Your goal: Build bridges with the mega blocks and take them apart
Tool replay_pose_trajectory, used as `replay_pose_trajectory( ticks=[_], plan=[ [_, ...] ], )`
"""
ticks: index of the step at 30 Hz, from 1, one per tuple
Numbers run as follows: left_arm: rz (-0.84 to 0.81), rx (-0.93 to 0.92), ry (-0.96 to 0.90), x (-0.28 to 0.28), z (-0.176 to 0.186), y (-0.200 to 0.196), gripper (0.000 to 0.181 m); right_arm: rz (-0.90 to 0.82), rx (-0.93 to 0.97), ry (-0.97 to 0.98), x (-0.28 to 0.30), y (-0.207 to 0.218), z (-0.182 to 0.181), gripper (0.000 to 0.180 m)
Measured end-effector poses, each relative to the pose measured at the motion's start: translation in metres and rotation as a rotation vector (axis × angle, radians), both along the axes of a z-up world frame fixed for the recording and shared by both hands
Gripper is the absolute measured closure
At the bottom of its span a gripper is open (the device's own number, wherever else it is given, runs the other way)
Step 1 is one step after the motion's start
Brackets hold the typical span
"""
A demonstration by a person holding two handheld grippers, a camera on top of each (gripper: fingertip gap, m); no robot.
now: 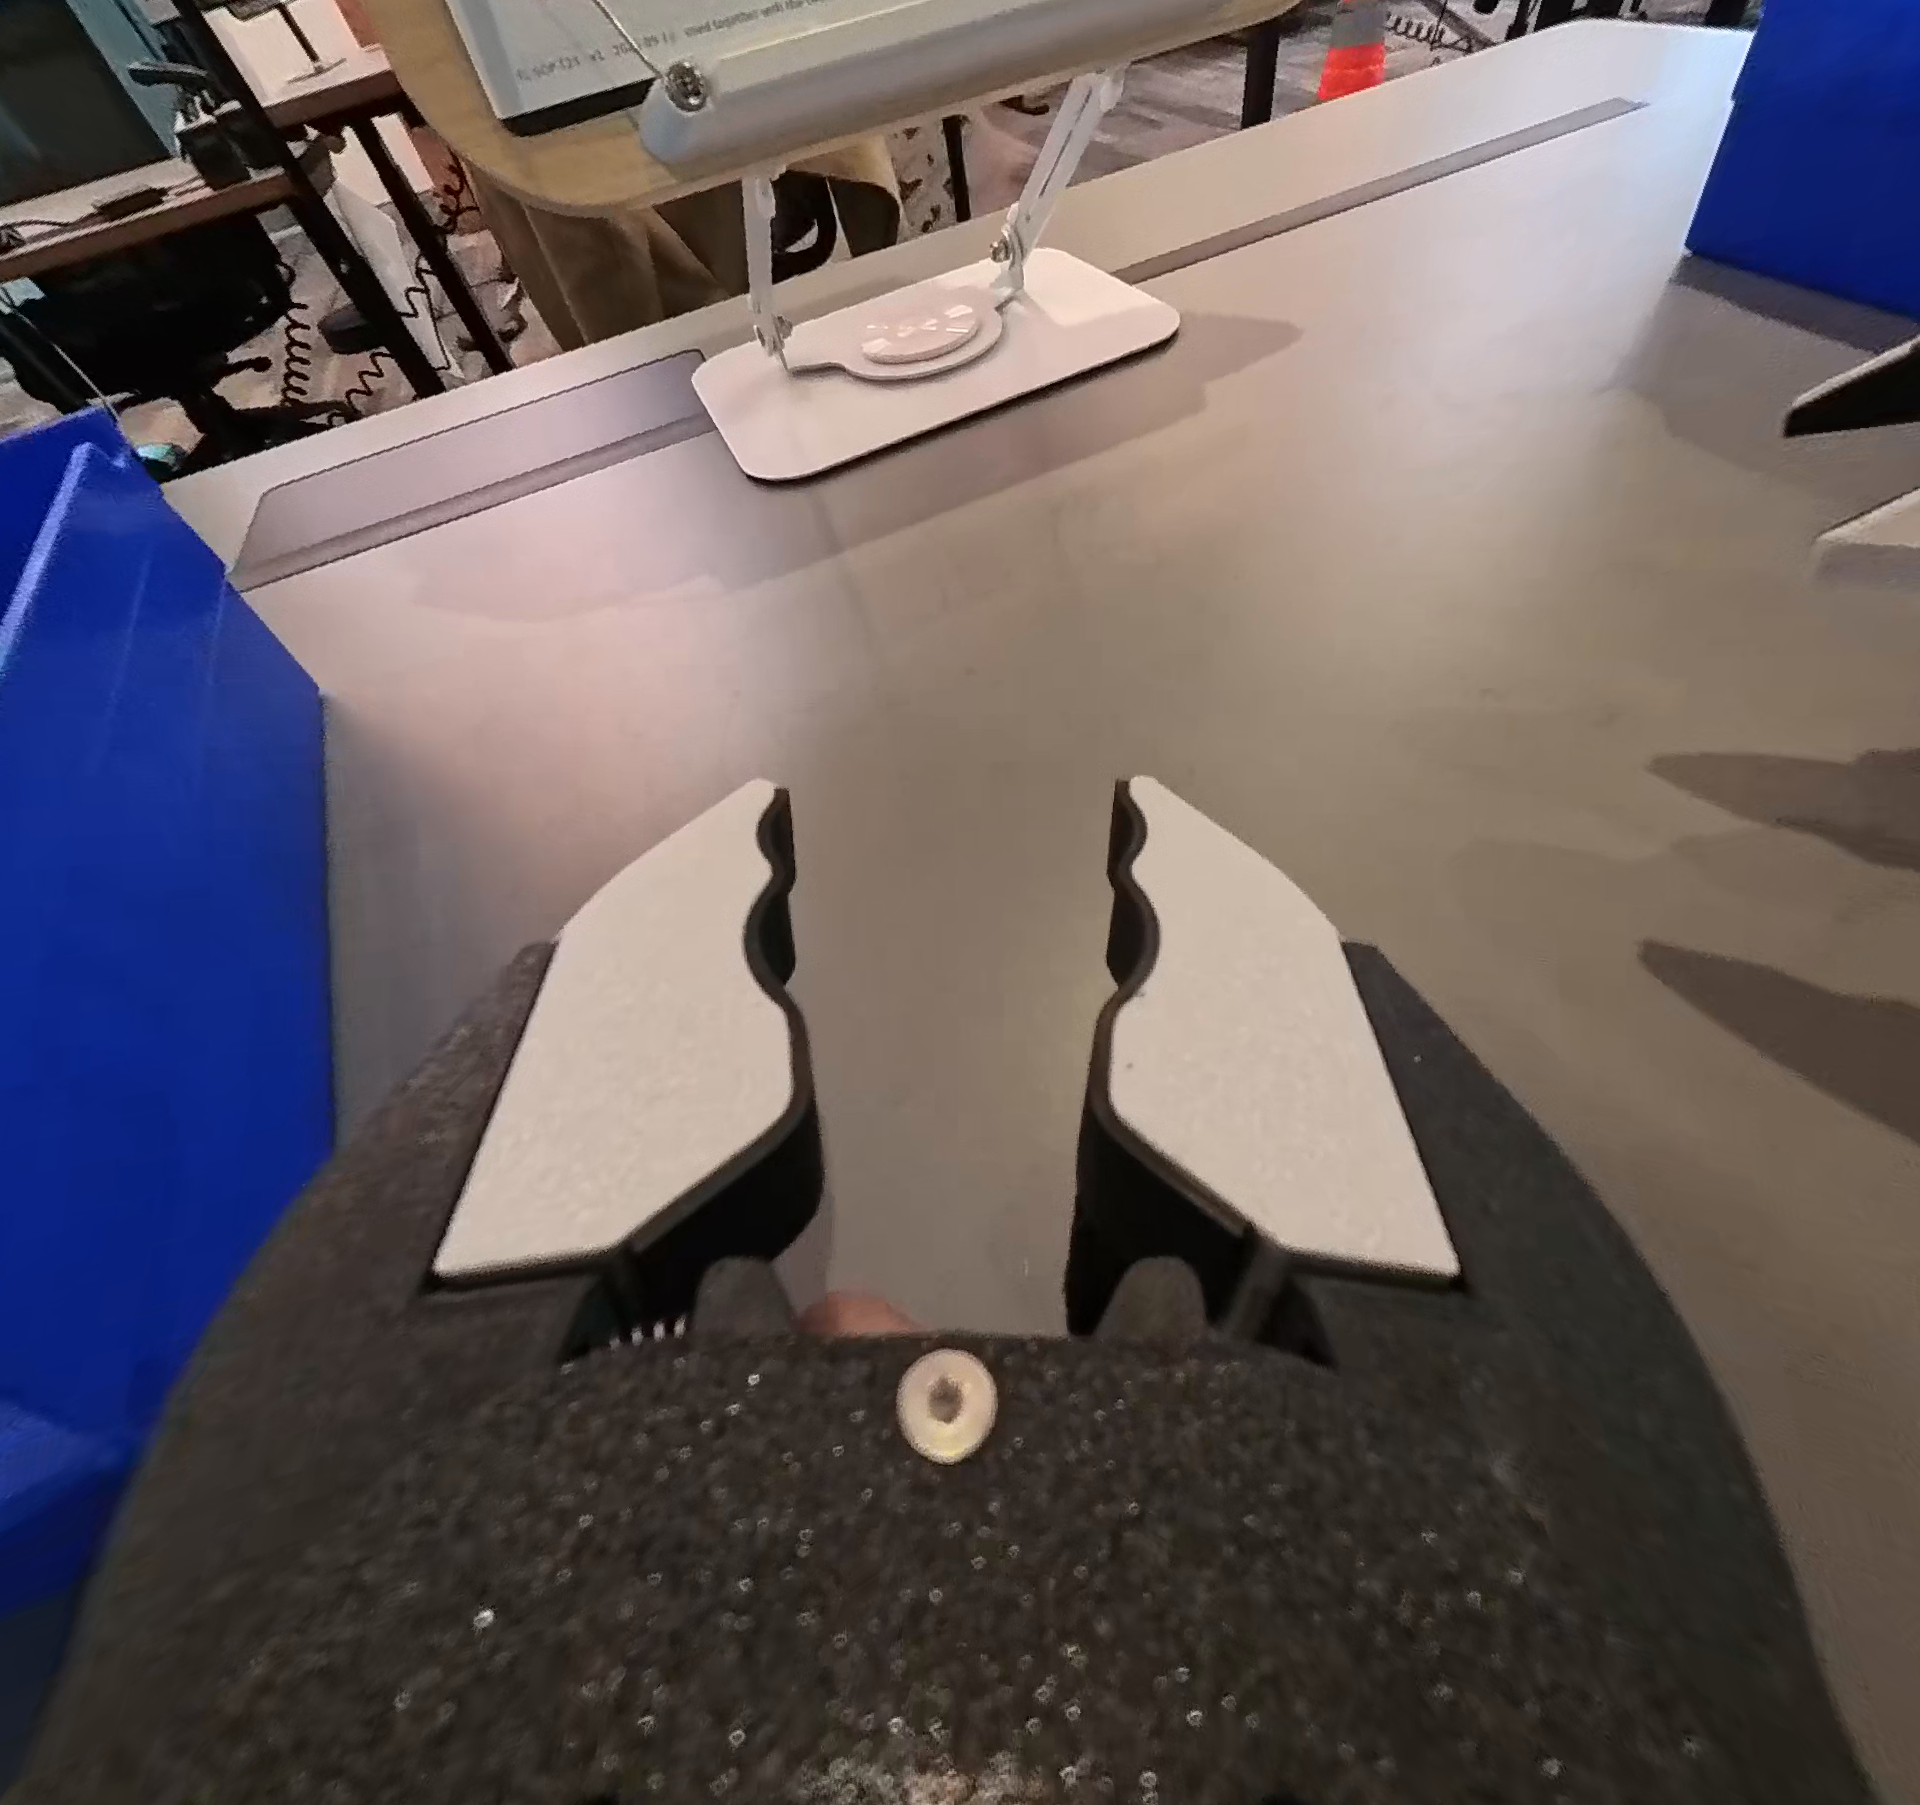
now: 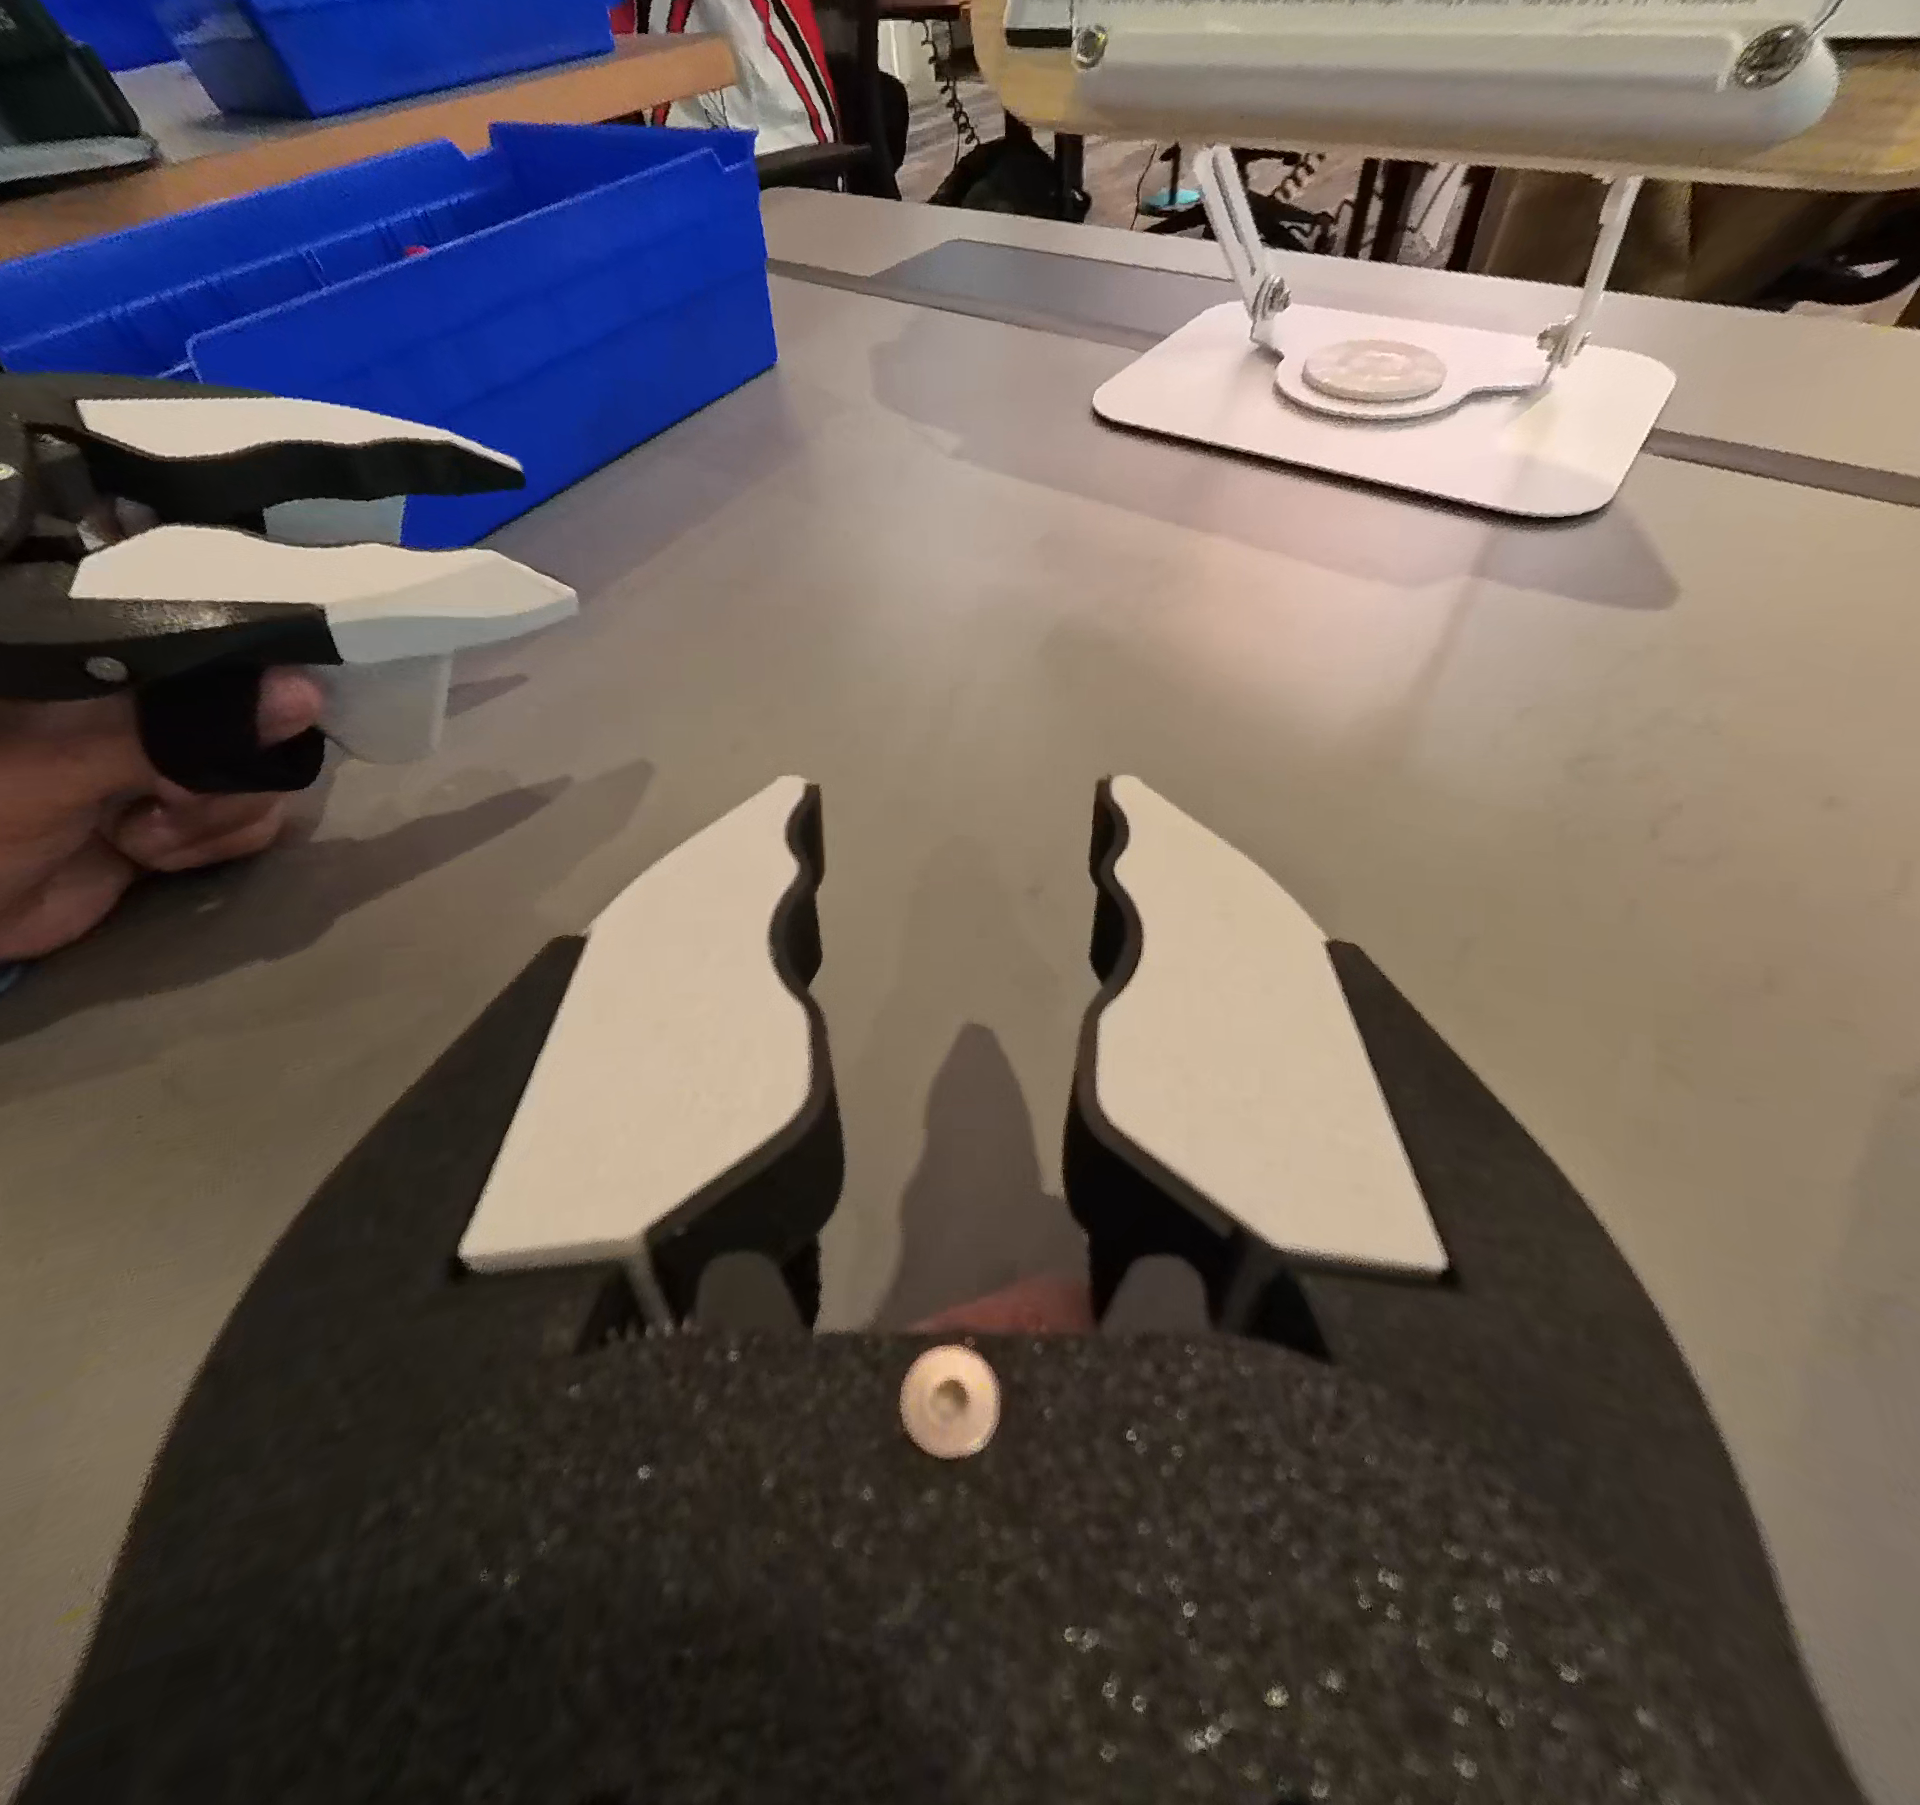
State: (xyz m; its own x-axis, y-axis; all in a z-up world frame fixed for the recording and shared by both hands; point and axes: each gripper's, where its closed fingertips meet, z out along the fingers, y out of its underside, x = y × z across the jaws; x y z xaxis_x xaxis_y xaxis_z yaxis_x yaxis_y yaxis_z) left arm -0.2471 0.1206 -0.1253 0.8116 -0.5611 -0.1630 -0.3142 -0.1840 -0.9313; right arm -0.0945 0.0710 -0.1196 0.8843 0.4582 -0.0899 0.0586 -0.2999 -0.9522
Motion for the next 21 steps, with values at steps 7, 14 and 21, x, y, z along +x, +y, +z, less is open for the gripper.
replay_pose_trajectory(
  ticks=[7, 14, 21],
  plan=[
    [-0.014, -0.014, -0.017, 0.000, 0.000, -0.002, 0.123, 0.021, -0.031, 0.028, 0.000, 0.000, -0.003, 0.130],
    [-0.067, -0.032, 0.004, -0.055, 0.074, -0.031, 0.121, 0.032, -0.051, 0.053, 0.000, 0.000, -0.004, 0.130],
    [-0.056, -0.056, 0.367, -0.176, 0.137, 0.060, 0.126, 0.049, -0.079, 0.111, 0.002, 0.001, -0.004, 0.131]
  ],
)
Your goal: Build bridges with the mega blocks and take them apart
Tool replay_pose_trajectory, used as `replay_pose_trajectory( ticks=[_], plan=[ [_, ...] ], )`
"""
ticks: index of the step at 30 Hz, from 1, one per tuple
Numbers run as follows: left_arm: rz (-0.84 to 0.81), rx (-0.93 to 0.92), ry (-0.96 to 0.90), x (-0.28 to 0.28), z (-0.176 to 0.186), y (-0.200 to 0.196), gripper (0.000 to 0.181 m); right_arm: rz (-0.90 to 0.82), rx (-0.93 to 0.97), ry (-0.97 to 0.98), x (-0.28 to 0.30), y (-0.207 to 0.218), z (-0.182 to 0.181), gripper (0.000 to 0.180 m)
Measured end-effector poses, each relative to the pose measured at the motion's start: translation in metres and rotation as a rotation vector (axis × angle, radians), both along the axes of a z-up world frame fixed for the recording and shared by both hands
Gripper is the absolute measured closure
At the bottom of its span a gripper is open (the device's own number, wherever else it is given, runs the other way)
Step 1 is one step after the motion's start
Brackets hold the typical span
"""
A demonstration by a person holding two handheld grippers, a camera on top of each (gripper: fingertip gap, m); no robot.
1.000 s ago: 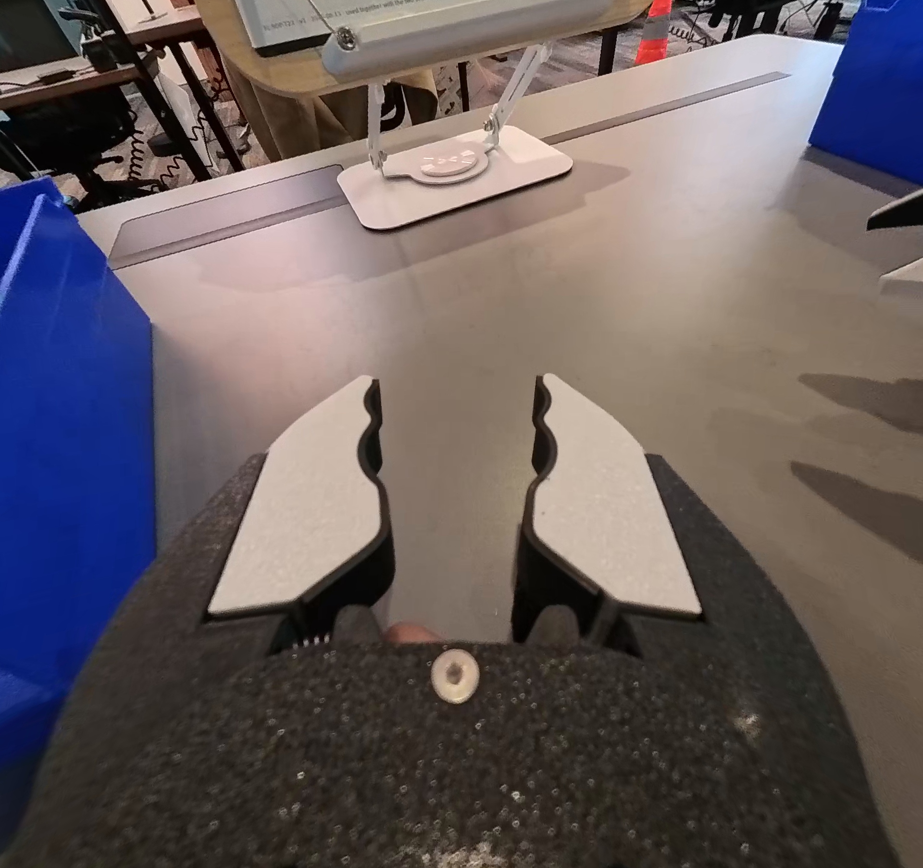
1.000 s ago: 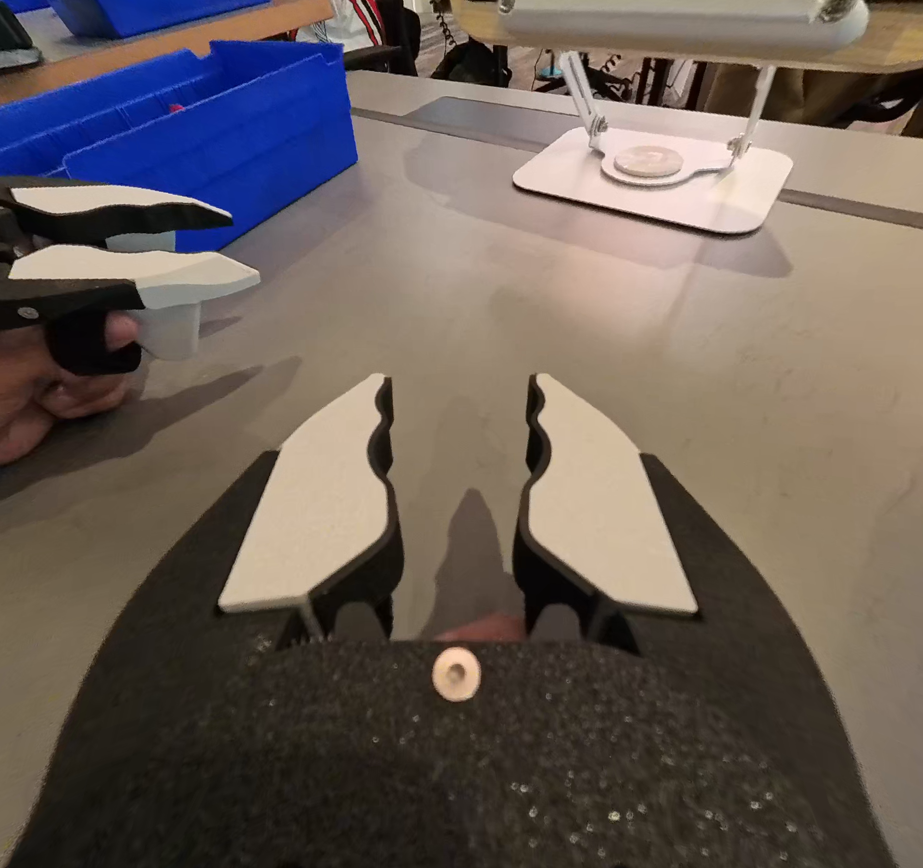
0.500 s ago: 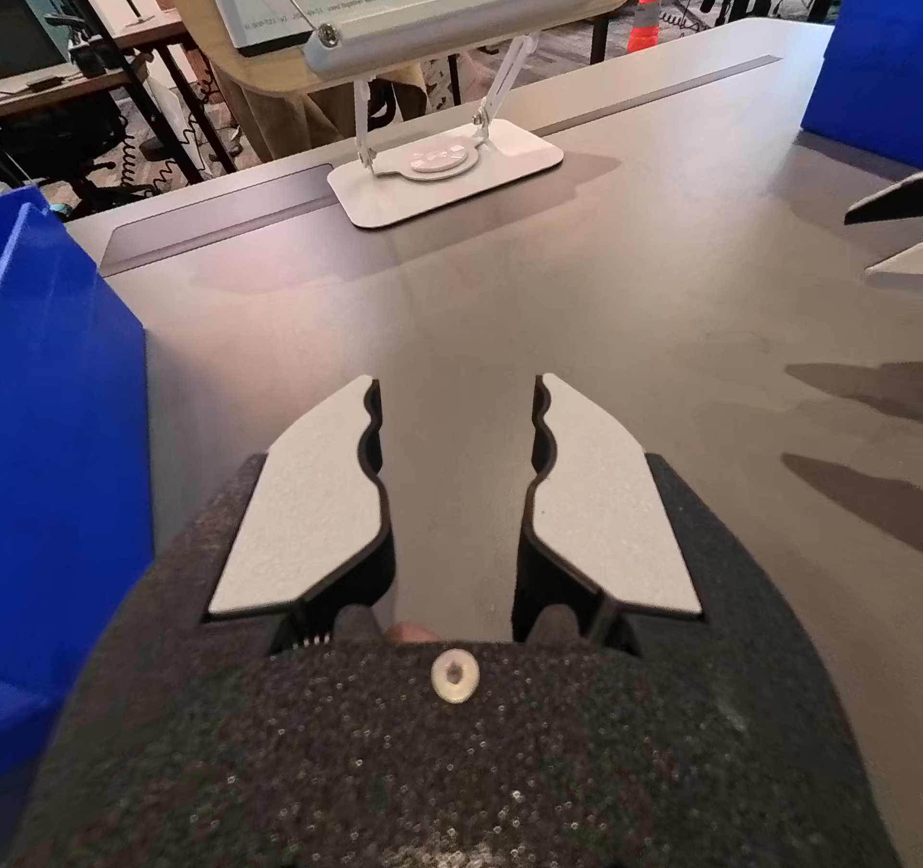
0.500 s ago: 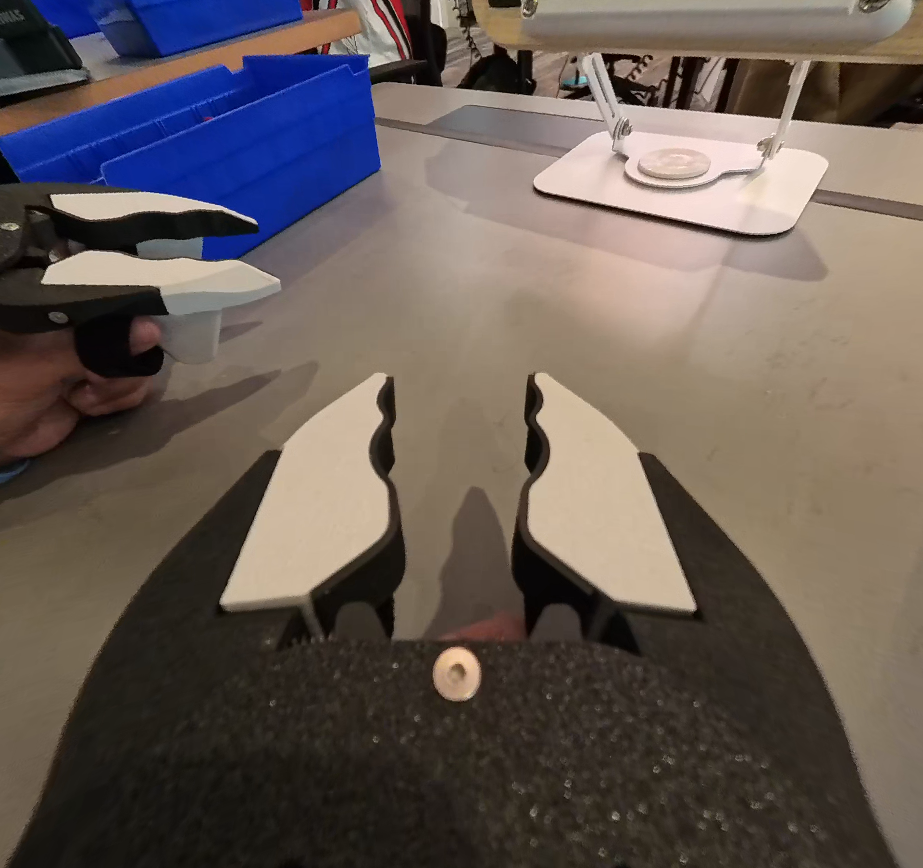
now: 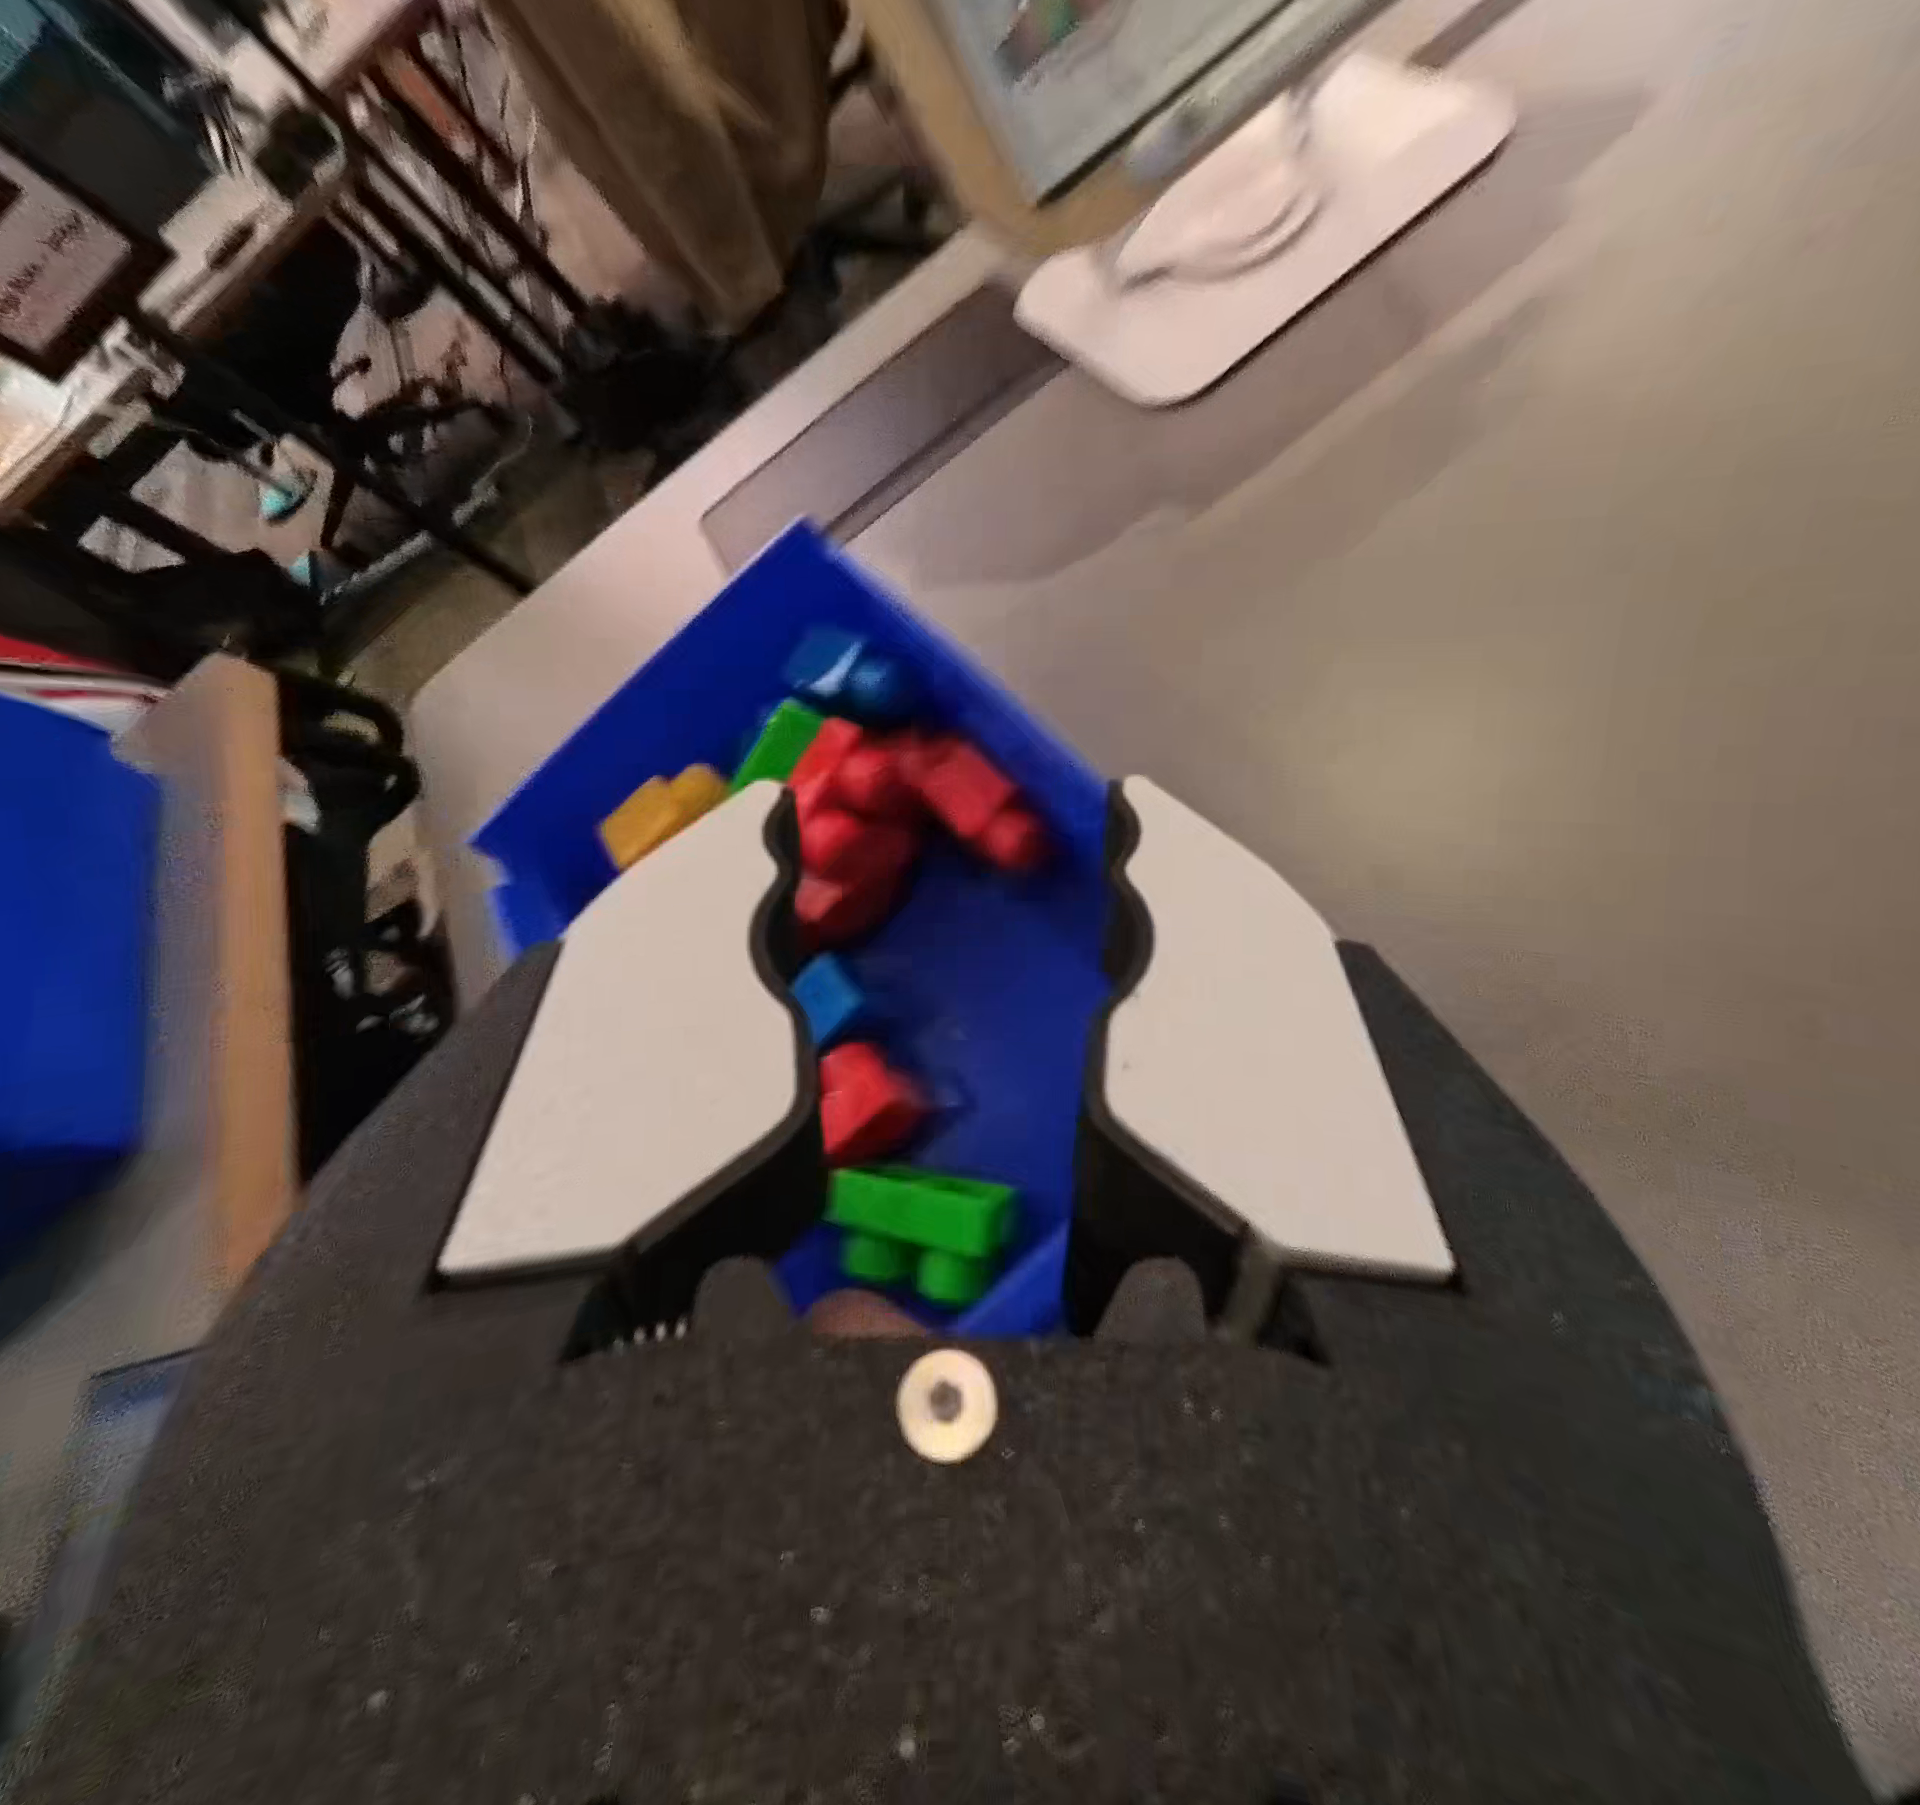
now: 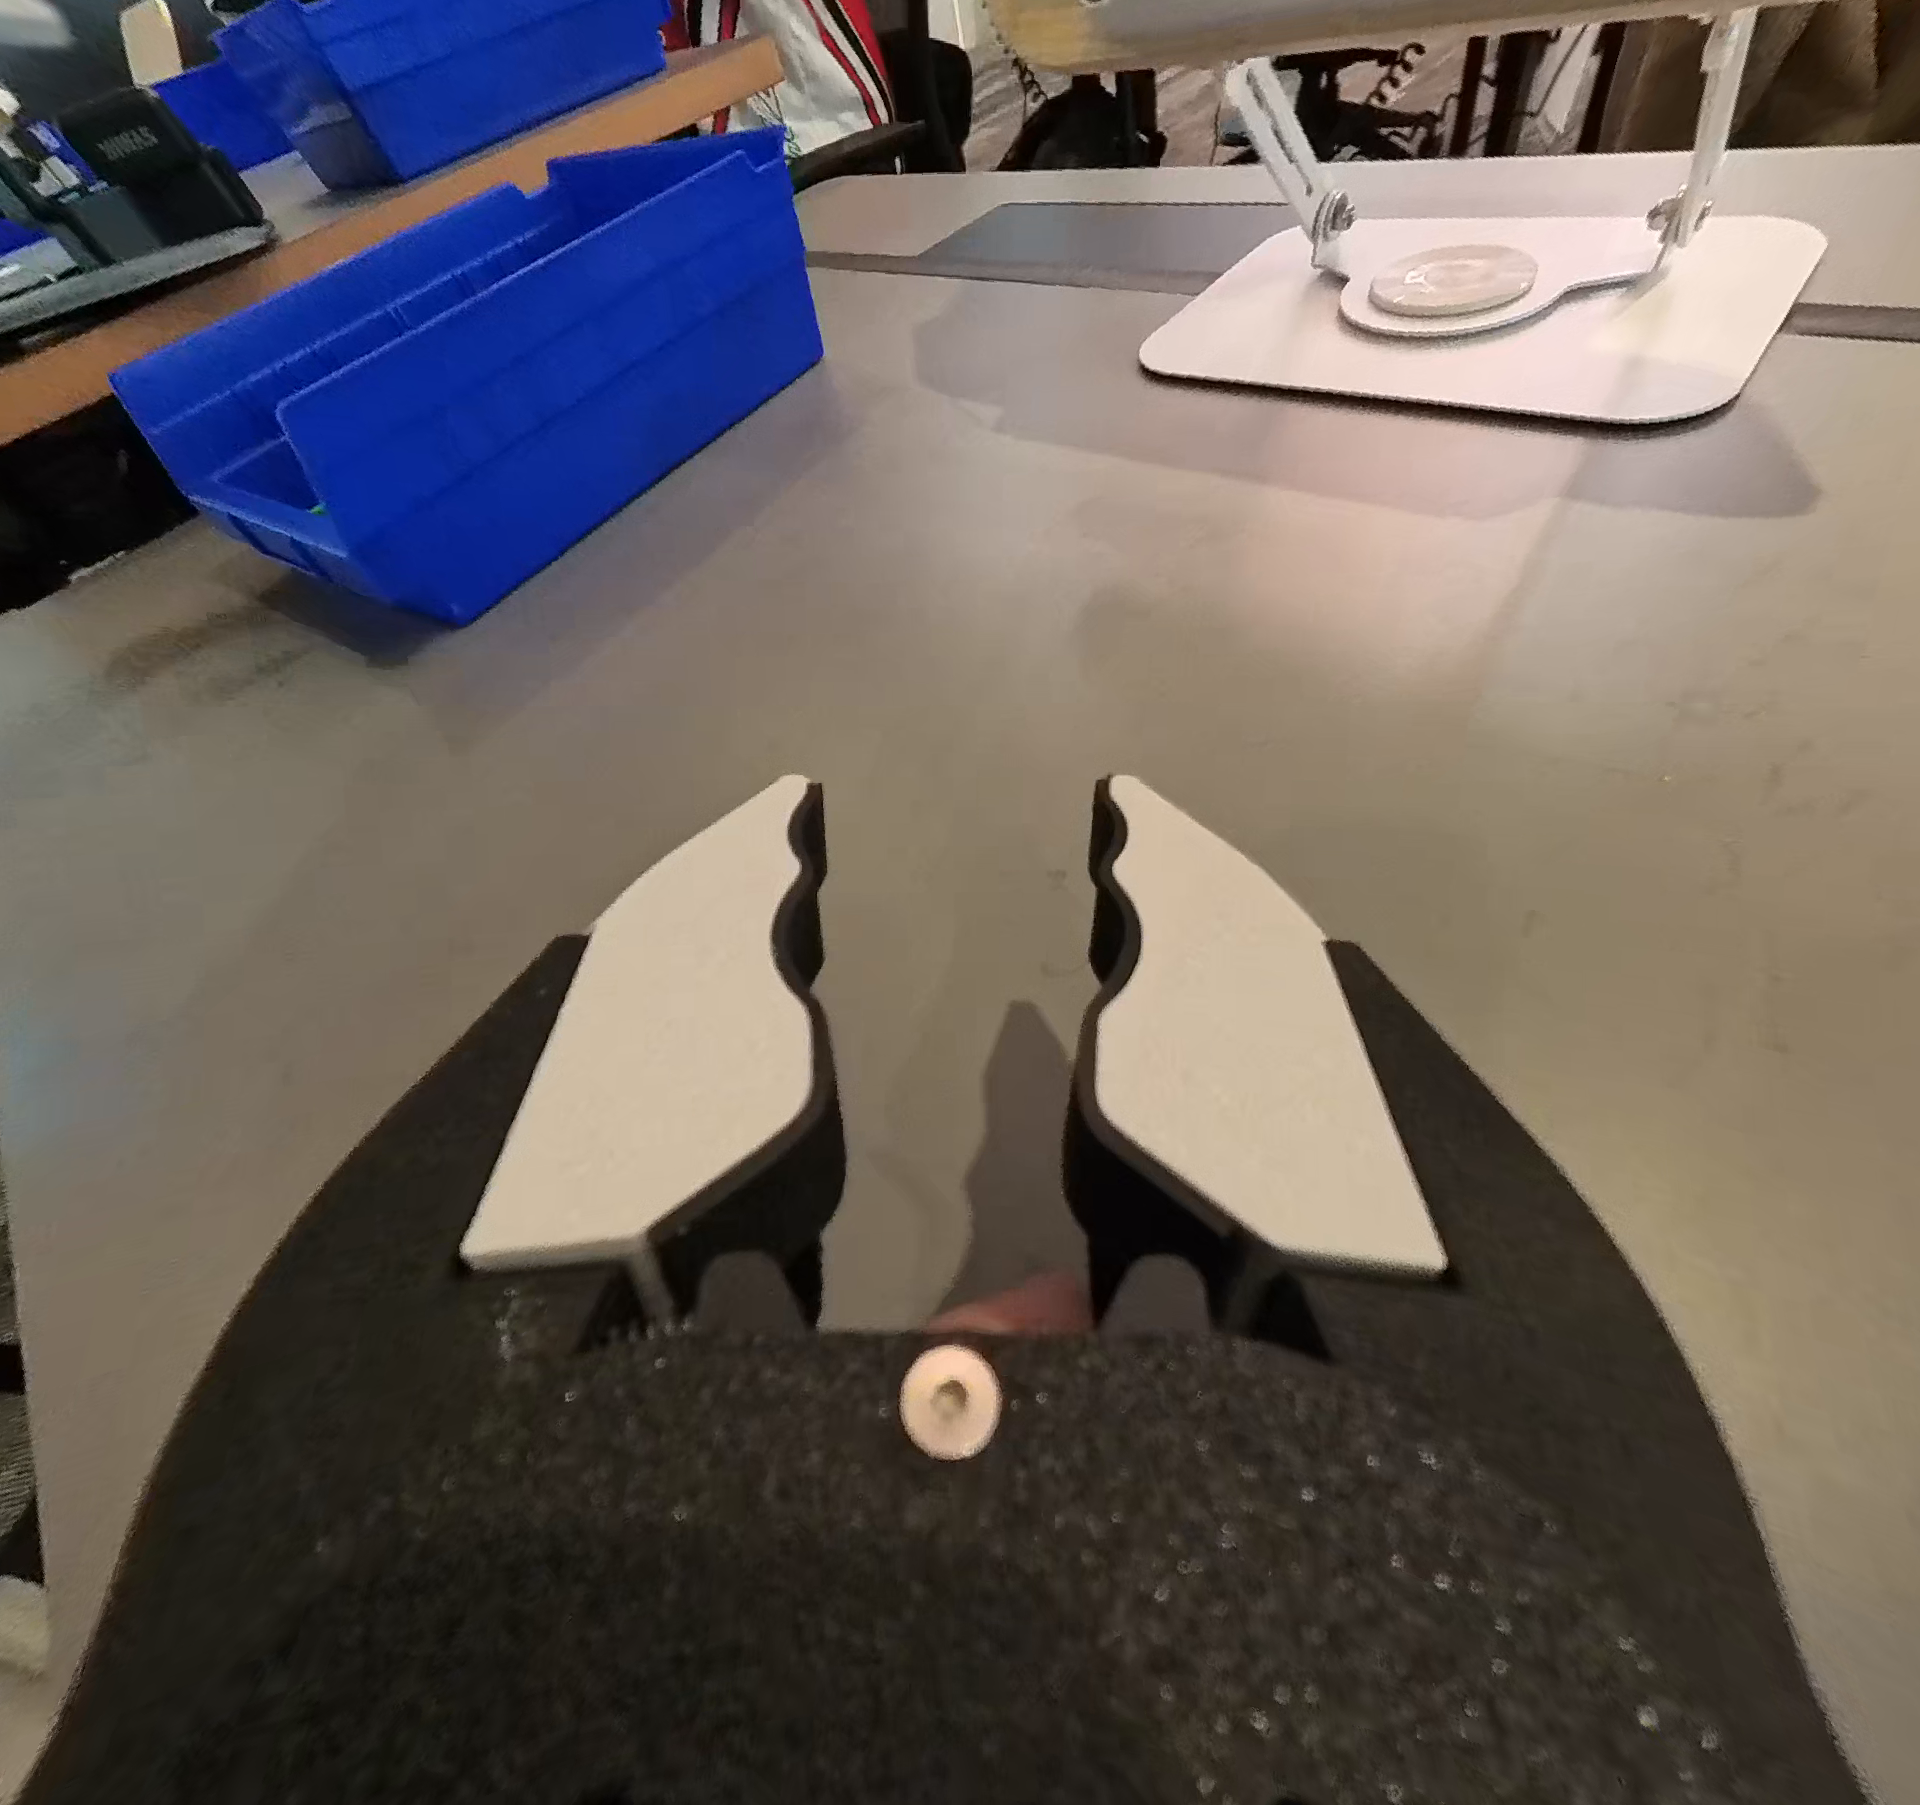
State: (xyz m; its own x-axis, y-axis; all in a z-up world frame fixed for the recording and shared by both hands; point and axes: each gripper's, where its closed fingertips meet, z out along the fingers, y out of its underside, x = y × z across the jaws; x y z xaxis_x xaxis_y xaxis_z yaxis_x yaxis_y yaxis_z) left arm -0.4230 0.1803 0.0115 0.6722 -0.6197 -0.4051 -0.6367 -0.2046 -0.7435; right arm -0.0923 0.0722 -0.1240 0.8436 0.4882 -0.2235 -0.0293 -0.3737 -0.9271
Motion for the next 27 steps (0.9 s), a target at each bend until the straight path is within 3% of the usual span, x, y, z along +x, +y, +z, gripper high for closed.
replay_pose_trajectory(
  ticks=[4, 10, 20, 24, 27],
  plan=[
    [-0.059, -0.097, 0.293, -0.022, -0.036, 0.069, 0.123, 0.008, -0.004, -0.020, -0.003, 0.001, -0.002, 0.131],
    [-0.110, -0.318, 0.482, -0.037, -0.116, 0.129, 0.133, 0.012, 0.002, -0.032, -0.004, 0.000, -0.002, 0.131],
    [-0.165, -0.553, 0.350, -0.035, -0.145, 0.134, 0.138, 0.021, -0.018, 0.001, -0.003, 0.001, -0.002, 0.132],
    [-0.155, -0.607, 0.525, -0.049, -0.179, 0.130, 0.124, 0.024, -0.013, -0.001, -0.004, 0.000, -0.002, 0.133],
    [-0.177, -0.618, 0.498, -0.038, -0.178, 0.127, 0.130, 0.027, -0.014, -0.012, -0.005, -0.001, -0.003, 0.133]
  ],
)
